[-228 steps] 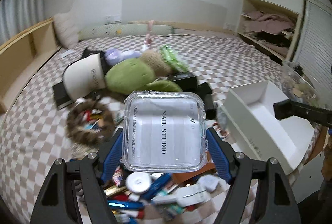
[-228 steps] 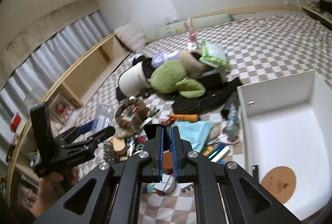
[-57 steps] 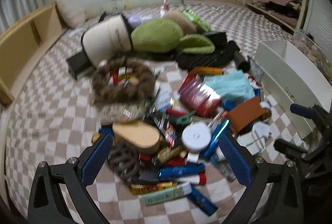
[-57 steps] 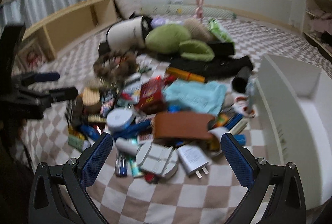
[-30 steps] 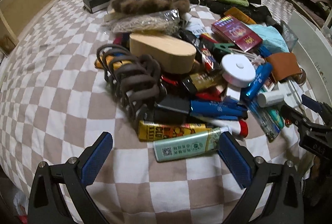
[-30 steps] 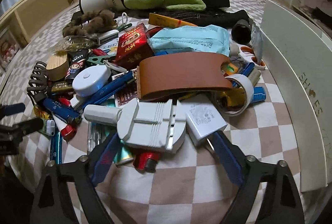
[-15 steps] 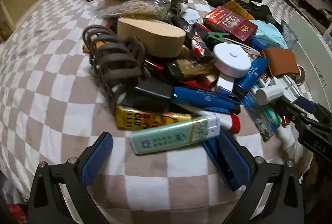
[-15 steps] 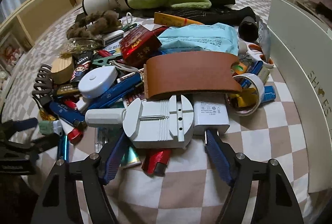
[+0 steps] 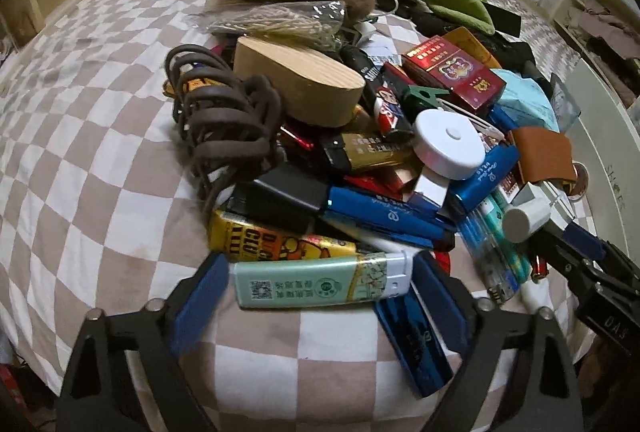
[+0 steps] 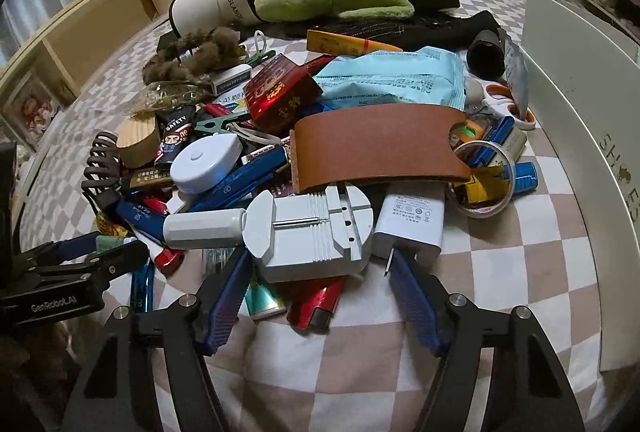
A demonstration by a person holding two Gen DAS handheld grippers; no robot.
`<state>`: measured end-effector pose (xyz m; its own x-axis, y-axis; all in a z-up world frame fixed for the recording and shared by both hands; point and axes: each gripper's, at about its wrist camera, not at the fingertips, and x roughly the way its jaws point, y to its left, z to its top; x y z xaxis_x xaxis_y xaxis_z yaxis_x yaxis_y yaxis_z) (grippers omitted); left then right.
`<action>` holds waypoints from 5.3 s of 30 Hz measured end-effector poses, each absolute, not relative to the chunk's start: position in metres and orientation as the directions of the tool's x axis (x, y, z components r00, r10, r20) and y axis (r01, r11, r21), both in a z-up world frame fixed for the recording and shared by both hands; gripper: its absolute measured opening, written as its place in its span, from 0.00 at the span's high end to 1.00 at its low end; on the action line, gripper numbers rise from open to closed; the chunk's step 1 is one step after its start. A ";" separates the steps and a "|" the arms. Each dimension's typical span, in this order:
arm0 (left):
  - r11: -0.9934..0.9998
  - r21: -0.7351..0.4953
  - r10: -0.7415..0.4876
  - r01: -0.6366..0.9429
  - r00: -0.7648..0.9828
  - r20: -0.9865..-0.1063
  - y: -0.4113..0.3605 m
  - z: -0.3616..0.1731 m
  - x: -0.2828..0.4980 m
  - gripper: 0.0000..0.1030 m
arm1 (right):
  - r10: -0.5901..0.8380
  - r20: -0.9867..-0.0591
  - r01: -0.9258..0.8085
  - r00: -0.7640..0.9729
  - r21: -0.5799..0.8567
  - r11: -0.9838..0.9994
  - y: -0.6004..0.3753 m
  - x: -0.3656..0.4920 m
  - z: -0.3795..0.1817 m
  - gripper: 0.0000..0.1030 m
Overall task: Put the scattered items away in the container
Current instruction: 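Lower the left gripper around the green tube while the right gripper lowers onto the white plastic tool, then close the left gripper on the green tube while the right gripper grasps the white plastic tool, then carry the white tool over the box with the right gripper while the left lifts the tube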
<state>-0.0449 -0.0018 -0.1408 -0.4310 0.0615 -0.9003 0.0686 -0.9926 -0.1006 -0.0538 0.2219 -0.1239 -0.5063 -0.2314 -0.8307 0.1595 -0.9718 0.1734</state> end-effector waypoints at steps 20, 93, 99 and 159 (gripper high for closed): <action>-0.996 -0.078 0.050 0.043 -0.452 -0.891 -0.012 -0.142 -0.026 0.06 | -0.251 -0.827 0.149 -0.504 0.203 -0.968 0.226 -0.055 -0.121 0.30; -0.986 -0.123 0.164 -0.113 -0.518 -0.839 0.009 -0.110 -0.029 0.19 | -0.232 -0.839 0.163 -0.493 0.173 -0.971 0.242 -0.061 -0.122 0.44; -0.984 -0.122 0.171 -0.127 -0.518 -0.838 0.014 -0.110 -0.028 0.19 | -0.190 -0.831 0.184 -0.523 0.108 -0.977 0.240 -0.060 -0.120 0.71; -0.873 -0.088 0.423 -0.480 -0.654 -0.627 0.186 0.038 -0.088 0.19 | -0.233 -0.563 0.012 -0.793 0.368 -0.930 0.429 -0.064 0.054 0.77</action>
<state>-0.0879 0.1859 0.0385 -0.6542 0.4229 -0.6271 -0.4798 -0.8730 -0.0882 -0.0637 0.4290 0.0542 -0.7933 -0.2326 -0.5627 0.0118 -0.9298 0.3678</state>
